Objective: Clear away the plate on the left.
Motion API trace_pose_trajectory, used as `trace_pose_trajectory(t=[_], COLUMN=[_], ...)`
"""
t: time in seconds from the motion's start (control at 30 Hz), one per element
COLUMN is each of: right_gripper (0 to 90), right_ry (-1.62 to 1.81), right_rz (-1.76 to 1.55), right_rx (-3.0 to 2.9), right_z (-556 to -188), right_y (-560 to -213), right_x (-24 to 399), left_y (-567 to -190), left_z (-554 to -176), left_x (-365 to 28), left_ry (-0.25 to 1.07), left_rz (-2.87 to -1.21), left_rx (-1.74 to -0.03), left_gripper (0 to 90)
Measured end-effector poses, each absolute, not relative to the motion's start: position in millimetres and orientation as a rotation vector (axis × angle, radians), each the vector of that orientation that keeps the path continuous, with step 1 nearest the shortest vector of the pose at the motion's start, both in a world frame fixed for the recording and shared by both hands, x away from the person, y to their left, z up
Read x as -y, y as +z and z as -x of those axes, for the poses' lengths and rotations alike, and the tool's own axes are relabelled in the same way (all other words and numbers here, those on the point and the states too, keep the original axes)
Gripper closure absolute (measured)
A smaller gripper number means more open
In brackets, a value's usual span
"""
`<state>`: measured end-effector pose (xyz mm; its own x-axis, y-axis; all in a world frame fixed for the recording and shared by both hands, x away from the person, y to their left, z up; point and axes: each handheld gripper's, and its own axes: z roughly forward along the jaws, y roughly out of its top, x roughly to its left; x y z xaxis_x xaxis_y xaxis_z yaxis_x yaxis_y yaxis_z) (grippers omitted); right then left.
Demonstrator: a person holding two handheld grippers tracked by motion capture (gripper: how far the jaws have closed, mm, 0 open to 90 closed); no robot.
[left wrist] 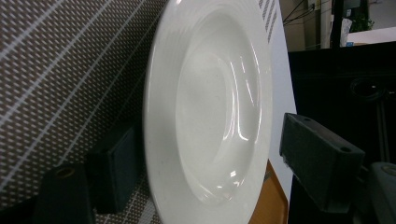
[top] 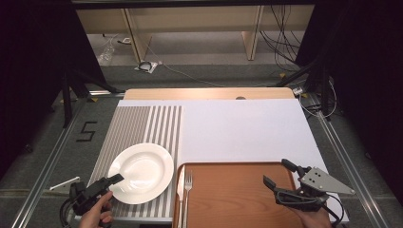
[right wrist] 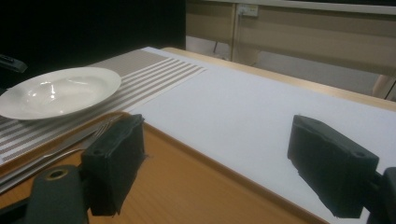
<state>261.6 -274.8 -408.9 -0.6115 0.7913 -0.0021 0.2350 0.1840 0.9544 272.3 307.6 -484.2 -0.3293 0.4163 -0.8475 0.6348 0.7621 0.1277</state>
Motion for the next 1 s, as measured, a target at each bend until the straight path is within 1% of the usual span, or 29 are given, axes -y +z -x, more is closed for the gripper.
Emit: trace_pose_trajectory(t=[0.07, 0.17, 0.27, 0.4, 0.77, 1.0], right_gripper=[19.7, 19.7, 19.7, 19.7, 19.7, 19.7], right_ry=[1.441, 1.443, 1.441, 1.442, 1.442, 1.443], right_rz=[-0.959, -0.957, -0.958, -0.96, -0.959, -0.957], right_rx=[-1.955, -1.953, -1.955, -1.956, -1.957, -1.957], right_z=[-261.9, -261.6, -261.1, -262.1, -262.0, -262.0], right_y=[-409.1, -409.0, -408.5, -409.4, -409.3, -409.2], right_x=[275.0, 275.1, 275.3, 275.4, 275.2, 274.9], left_y=[-485.2, -491.3, -493.2, -499.6, -501.6, -503.1], left_z=[-271.6, -270.4, -269.7, -269.2, -265.9, -267.3], left_x=[-305.2, -302.9, -301.2, -298.1, -287.4, -286.0], left_ry=[-0.288, -0.351, -0.362, -0.413, -0.408, -0.402], left_rz=[-0.783, -0.73, -0.711, -0.68, -0.661, -0.683], left_rx=[-1.972, -1.973, -1.982, -1.999, -2.027, -2.044], left_gripper=[24.0, 27.4, 30.4, 34.8, 48.2, 54.5])
